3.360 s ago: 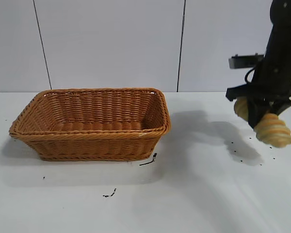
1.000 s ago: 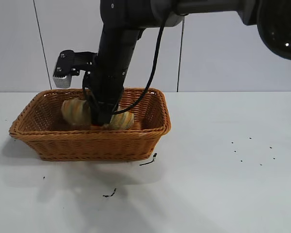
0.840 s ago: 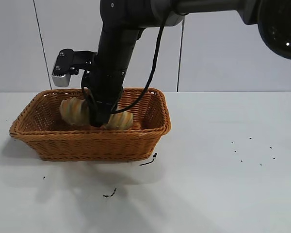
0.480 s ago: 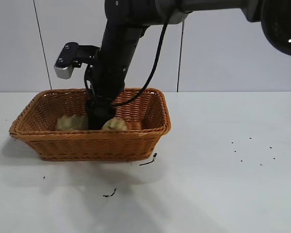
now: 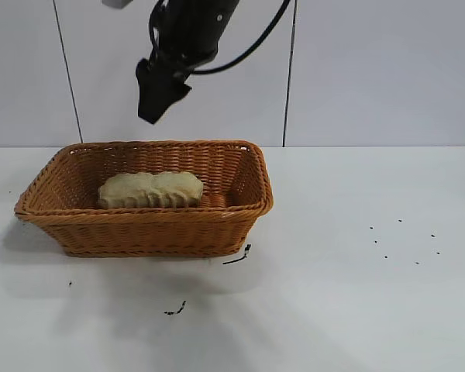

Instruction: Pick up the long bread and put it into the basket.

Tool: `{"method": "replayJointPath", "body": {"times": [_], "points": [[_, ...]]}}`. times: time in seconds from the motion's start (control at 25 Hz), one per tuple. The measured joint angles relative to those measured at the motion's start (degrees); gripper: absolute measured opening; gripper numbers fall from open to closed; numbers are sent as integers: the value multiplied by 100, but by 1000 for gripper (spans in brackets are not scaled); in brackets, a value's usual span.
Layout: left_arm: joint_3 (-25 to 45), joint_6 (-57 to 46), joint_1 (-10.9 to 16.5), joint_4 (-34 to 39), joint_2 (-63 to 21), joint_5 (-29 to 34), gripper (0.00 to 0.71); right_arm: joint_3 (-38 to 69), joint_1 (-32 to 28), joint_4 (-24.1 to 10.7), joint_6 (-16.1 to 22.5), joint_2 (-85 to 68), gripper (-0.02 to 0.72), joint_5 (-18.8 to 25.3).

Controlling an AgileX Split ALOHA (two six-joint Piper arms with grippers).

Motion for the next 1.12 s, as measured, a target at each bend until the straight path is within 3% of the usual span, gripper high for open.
{"method": "replayJointPath", "body": {"times": [0.08, 0.28, 0.8, 1.12], "points": [[0, 0, 0, 0, 0, 0, 698, 0, -138, -187, 463, 16, 665, 160], [0, 0, 0, 0, 0, 0, 698, 0, -797, -272, 924, 23, 665, 167], [0, 0, 0, 0, 0, 0, 698, 0, -3079, -309, 1208, 17, 665, 167], [0, 0, 0, 0, 0, 0, 698, 491, -3345, -201, 1257, -481, 665, 164]]}}
